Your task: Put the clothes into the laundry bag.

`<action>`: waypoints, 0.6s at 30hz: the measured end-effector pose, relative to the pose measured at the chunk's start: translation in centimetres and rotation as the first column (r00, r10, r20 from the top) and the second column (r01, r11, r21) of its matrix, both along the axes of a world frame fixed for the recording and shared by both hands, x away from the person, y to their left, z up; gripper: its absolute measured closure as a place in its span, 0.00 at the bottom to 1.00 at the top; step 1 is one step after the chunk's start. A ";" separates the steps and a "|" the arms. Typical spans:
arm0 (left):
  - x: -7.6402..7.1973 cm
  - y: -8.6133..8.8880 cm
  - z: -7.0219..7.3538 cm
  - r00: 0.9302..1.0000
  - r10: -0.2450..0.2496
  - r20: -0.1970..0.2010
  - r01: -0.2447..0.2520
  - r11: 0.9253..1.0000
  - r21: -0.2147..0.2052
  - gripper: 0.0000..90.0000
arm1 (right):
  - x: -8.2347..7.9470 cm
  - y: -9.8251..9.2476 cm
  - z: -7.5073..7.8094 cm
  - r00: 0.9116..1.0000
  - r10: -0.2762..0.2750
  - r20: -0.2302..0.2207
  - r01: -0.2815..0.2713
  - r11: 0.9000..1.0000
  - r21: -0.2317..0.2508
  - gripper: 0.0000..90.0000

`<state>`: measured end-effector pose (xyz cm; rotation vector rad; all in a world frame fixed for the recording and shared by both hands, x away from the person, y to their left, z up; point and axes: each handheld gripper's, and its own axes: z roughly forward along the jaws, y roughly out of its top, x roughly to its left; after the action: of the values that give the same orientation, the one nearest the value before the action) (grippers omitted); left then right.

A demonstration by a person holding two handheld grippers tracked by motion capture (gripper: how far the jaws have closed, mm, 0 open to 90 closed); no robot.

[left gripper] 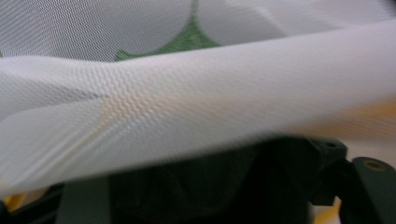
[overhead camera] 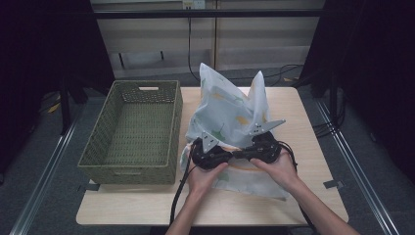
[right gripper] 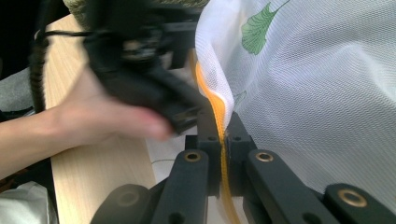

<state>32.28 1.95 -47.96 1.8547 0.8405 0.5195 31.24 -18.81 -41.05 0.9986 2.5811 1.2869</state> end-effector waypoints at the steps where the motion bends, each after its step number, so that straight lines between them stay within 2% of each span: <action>1: -0.6 0.2 0.1 1.000 -0.011 0.013 0.011 1.000 -0.008 0.33 | 0.1 0.0 0.0 1.000 0.001 0.007 -0.001 1.000 0.002 0.99; 2: -1.2 0.3 0.3 1.000 -0.016 0.017 0.016 1.000 -0.009 0.33 | 0.1 0.0 0.0 1.000 0.003 0.007 -0.003 1.000 0.003 0.99; 4: -1.9 0.7 0.4 1.000 -0.014 0.020 0.014 1.000 0.016 0.35 | 0.1 -0.1 0.0 1.000 -0.001 0.007 0.001 1.000 0.007 0.99; 6: -2.1 1.5 0.3 1.000 -0.012 0.002 0.012 1.000 0.002 0.37 | 0.1 -0.1 -0.1 1.000 0.002 0.008 -0.002 1.000 0.007 0.99; 7: -2.1 1.8 0.2 1.000 -0.015 0.001 0.015 1.000 0.009 0.39 | 0.1 0.0 -0.1 1.000 0.002 0.010 -0.002 1.000 0.006 0.99; 9: -2.2 2.0 -0.2 0.999 -0.023 -0.029 0.023 1.000 0.006 0.39 | 0.2 0.0 -0.1 1.000 0.006 0.004 -0.006 1.000 0.004 0.99; 12: -2.0 1.7 -1.3 0.997 -0.047 -0.065 0.052 0.996 0.076 0.36 | 0.2 0.1 -0.1 1.000 0.006 0.004 -0.006 1.000 0.002 0.99; 13: -1.9 1.6 -1.7 0.996 -0.051 -0.076 0.057 0.995 0.079 0.36 | 0.2 0.1 -0.1 1.000 0.007 0.005 -0.007 1.000 0.001 0.99; 15: -1.2 1.2 -2.3 0.988 -0.089 -0.129 0.101 0.991 0.083 0.38 | 0.2 0.1 -0.1 1.000 0.008 0.006 -0.008 1.000 0.001 0.99; 16: -1.0 1.0 -2.4 0.984 -0.097 -0.149 0.113 0.988 0.103 0.38 | 0.1 0.1 -0.1 1.000 0.007 0.006 -0.007 1.000 0.000 0.99; 17: -0.7 0.5 -2.6 0.983 -0.100 -0.152 0.119 0.985 0.122 0.39 | 0.1 0.1 -0.1 1.000 0.009 0.002 -0.009 1.000 0.001 0.98; 18: -0.8 0.5 -2.5 0.986 -0.095 -0.140 0.114 0.984 0.136 0.39 | 0.1 0.1 -0.1 1.000 0.009 0.002 -0.009 1.000 0.001 0.98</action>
<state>31.52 2.45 -50.49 2.0726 0.8055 0.4020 31.38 -18.71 -41.15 0.9872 2.5864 1.2910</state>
